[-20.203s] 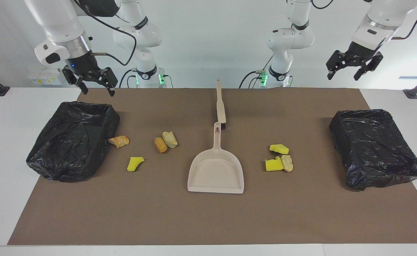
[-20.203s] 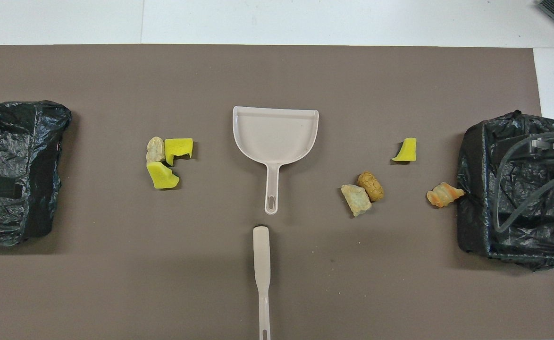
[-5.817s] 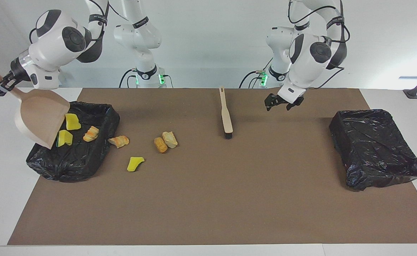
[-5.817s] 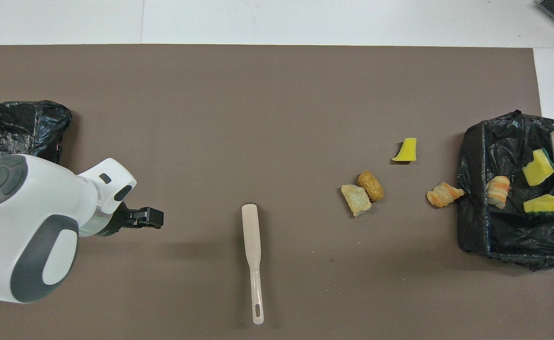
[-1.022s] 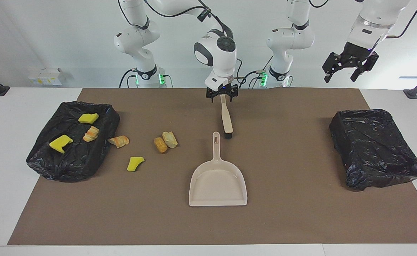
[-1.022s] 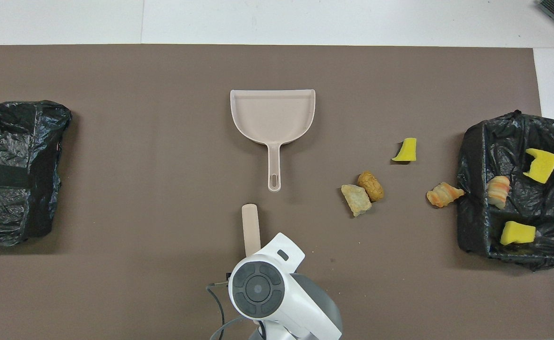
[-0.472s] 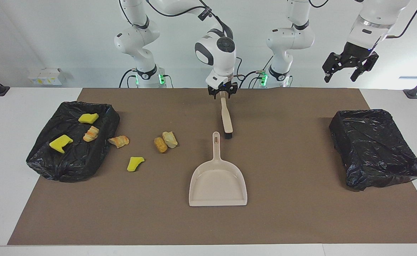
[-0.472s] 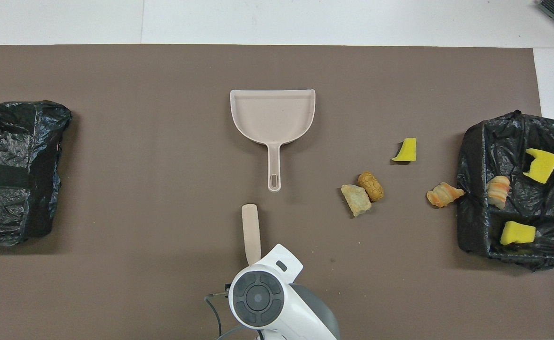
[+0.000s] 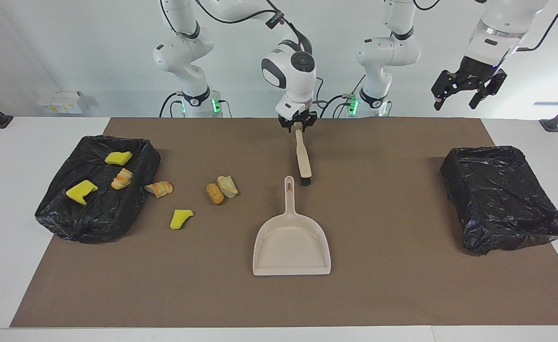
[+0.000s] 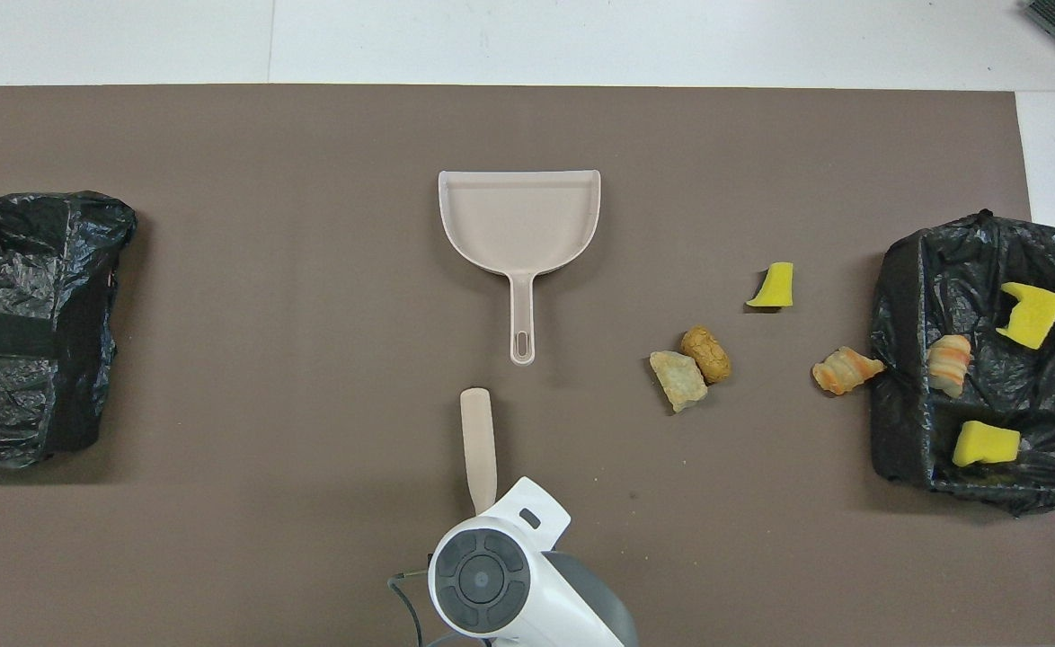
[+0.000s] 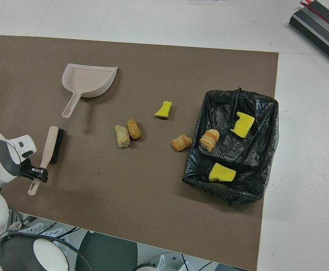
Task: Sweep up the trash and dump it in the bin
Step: 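Release the dustpan and grasp the brush handle with the right gripper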
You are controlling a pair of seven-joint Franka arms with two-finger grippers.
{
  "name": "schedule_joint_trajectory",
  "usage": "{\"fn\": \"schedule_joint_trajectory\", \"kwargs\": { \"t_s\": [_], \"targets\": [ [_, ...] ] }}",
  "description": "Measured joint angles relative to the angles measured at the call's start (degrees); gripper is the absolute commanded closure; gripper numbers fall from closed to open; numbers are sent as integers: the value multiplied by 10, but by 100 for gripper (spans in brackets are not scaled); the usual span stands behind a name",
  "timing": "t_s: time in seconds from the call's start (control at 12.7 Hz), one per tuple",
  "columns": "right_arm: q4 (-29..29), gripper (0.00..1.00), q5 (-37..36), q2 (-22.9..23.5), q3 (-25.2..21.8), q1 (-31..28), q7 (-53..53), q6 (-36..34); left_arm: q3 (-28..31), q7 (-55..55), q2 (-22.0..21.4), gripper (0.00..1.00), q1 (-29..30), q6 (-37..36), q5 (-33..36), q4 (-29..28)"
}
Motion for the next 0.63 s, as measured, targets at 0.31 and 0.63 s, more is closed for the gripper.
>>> {"fn": "schedule_joint_trajectory", "kwargs": {
  "t_s": [0.31,0.63],
  "targets": [
    [5,100,13,1,0,0,0,5,0,0,0,0,0,0,0,0],
    [44,100,14,-9,-6,-4,2,-66,0,0,0,0,0,0,0,0]
  ]
}}
